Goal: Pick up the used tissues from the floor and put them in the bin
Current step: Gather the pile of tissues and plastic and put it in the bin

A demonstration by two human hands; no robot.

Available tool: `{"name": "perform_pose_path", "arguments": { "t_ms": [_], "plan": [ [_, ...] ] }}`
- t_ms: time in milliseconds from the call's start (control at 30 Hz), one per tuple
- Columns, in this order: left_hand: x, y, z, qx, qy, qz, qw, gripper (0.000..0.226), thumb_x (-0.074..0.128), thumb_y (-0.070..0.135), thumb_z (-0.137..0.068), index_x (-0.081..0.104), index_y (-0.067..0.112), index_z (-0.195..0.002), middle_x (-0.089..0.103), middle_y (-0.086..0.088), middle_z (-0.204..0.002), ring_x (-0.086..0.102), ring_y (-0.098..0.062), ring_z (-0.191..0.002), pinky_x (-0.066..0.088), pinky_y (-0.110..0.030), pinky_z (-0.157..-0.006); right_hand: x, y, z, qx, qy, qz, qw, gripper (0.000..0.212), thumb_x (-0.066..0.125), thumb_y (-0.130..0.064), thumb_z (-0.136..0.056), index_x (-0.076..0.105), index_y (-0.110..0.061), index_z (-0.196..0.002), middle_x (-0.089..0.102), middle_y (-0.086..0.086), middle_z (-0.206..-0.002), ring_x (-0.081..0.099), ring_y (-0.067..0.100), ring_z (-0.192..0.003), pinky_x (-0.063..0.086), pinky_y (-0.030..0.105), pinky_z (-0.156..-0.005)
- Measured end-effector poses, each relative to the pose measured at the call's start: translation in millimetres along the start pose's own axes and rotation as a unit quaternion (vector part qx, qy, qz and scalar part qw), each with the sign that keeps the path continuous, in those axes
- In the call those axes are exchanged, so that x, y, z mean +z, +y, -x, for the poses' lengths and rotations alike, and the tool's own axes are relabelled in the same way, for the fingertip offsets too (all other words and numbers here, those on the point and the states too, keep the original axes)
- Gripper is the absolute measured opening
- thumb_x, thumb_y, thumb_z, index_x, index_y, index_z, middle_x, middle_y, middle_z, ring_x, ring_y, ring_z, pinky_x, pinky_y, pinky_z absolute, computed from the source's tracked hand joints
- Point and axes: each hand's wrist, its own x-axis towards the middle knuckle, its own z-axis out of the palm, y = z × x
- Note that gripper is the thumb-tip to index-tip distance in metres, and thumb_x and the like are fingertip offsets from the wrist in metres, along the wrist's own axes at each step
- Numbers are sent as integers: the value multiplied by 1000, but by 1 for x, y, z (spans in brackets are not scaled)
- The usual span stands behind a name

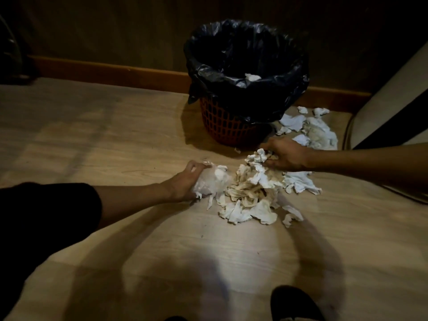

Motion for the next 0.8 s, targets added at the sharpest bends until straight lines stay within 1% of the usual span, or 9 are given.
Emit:
{"name": "perform_pose_path", "arguments": {
  "t_ms": [133, 200, 267, 333, 400, 500, 600, 700, 800],
  "plan": [
    [15, 27, -36, 52, -122, -93, 987, 115, 83, 23, -71, 4, 31, -154, -12, -7, -162, 47, -39, -128, 50, -35, -95, -3, 13, 26, 40, 4, -2, 999, 24, 68, -29, -85, 69, -16, -104, 68, 7, -98, 62, 23, -89, 52, 36, -76],
    [26, 29, -49, 55, -157, -110, 980, 120, 85, 39, -68, 0, 37, -154, -22, -3, -161, 39, -38, -137, 46, -35, -101, -2, 22, 40, 55, -4, 8, 998, 27, 63, -39, -82, 66, -19, -100, 66, 6, -95, 63, 24, -88, 53, 39, -75],
    [36, 29, -54, 45, -174, -109, 978, 119, 78, 63, -64, 2, 41, -153, -22, -3, -161, 29, -39, -144, 41, -38, -110, 0, 29, 54, 64, -14, 7, 998, 23, 64, -37, -83, 65, -18, -95, 66, 4, -92, 62, 23, -86, 52, 38, -74],
    [47, 32, -51, 24, -144, -107, 983, 113, 65, 79, -63, 8, 40, -152, -15, -8, -161, 36, -41, -140, 41, -39, -111, -1, 33, 66, 74, -14, 2, 997, 17, 69, -28, -83, 66, -15, -93, 66, 3, -90, 60, 22, -84, 50, 34, -72],
    [57, 38, -44, 4, -86, -100, 991, 104, 59, 81, -66, 17, 37, -150, -1, -18, -158, 48, -44, -128, 48, -41, -103, -1, 36, 77, 84, -9, -2, 996, 13, 70, -24, -83, 65, -14, -92, 63, -1, -87, 60, 20, -82, 46, 30, -70],
    [62, 43, -38, -26, -21, -67, 997, 77, 61, 62, -77, 32, 33, -142, 24, -23, -142, 56, -42, -107, 54, -39, -92, -3, 40, 89, 94, -5, -6, 995, 14, 72, -21, -84, 66, -12, -94, 57, -5, -86, 57, 18, -80, 40, 26, -70],
    [50, 42, -37, -1, -14, -82, 997, 58, 60, 46, -86, 40, 28, -137, 39, -19, -127, 57, -38, -102, 53, -34, -84, -4, 41, 95, 88, -1, 4, 996, 17, 71, -23, -84, 67, -11, -95, 65, 2, -88, 62, 24, -84, 47, 31, -70],
    [40, 34, -33, 56, -16, -114, 992, 53, 61, 48, -87, 43, 30, -134, 36, -12, -129, 58, -31, -100, 51, -31, -81, -6, 38, 93, 86, 3, 6, 996, 17, 70, -24, -84, 66, -11, -93, 66, 6, -89, 61, 23, -84, 49, 33, -71],
    [39, 27, -26, 43, 10, -139, 989, 56, 60, 57, -85, 44, 35, -133, 19, -13, -147, 60, -33, -104, 53, -32, -83, -6, 35, 88, 78, 7, 9, 997, 15, 66, -29, -84, 63, -15, -90, 62, 0, -86, 58, 19, -80, 45, 31, -69]
  ]
}}
